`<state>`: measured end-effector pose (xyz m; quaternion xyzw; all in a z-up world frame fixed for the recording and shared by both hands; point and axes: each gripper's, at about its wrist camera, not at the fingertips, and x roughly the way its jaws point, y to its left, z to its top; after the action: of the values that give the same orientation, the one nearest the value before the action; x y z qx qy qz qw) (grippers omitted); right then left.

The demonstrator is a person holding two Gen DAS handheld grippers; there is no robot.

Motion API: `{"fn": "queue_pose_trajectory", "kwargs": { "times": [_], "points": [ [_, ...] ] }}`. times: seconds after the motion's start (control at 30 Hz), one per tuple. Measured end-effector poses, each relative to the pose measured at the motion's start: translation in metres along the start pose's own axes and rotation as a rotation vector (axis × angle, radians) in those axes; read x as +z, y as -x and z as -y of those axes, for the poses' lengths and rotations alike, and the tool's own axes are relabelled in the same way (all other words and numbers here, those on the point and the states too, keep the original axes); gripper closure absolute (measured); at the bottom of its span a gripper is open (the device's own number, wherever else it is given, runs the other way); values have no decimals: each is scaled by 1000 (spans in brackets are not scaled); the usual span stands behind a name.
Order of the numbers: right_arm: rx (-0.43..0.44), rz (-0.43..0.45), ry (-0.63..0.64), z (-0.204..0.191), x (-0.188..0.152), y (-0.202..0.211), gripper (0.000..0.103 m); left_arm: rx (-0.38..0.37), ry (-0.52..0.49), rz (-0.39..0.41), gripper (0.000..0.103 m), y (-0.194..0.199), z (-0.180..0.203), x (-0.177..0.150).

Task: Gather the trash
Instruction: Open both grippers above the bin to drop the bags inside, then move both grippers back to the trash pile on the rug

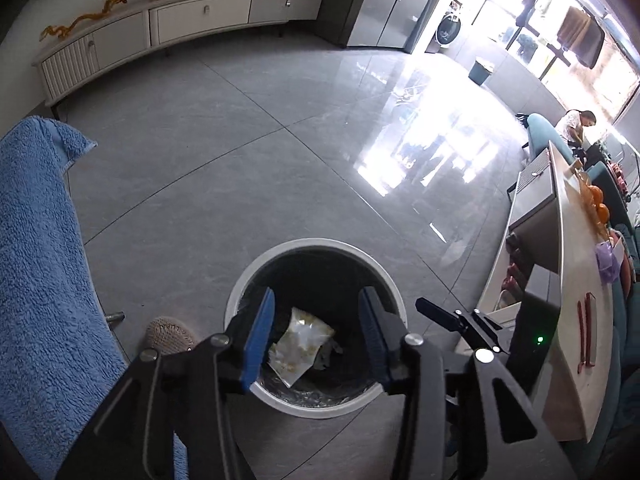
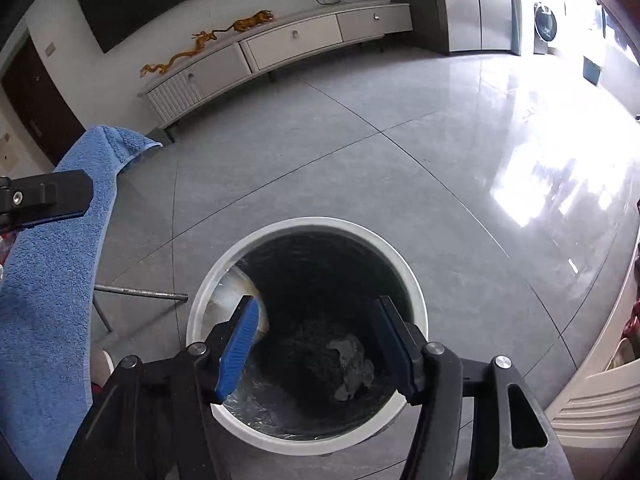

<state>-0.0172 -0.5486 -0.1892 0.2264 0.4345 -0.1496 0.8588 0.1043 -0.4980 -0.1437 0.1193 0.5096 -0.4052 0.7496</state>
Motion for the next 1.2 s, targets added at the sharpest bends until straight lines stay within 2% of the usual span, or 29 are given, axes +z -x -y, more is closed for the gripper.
{"fn": "queue_pose_trajectory", "kwargs": {
  "times": [0.1,0.27,0.43,0.63,0.77,0.9,1.03,1.2],
  "points": [
    [8,17,-13,2,-3,13,45,4,3,14,61,9,-5,-4],
    [24,81,3,-13,5,41,45,8,-25,94,61,53,-1,-13],
    [45,175,71,-52,11,90,43,23,-43,213,61,125,-5,-34],
    [86,301,179,-115,9,157,39,76,-21,370,56,219,-36,-71],
    [128,370,253,-162,2,202,37,130,6,459,51,277,-65,-108],
    [166,418,310,-201,0,232,31,195,39,534,46,328,-100,-155],
    [215,448,369,-245,-2,258,28,261,73,589,41,366,-133,-199],
    [246,455,432,-288,-8,269,26,342,142,617,40,391,-177,-255]
  ]
}}
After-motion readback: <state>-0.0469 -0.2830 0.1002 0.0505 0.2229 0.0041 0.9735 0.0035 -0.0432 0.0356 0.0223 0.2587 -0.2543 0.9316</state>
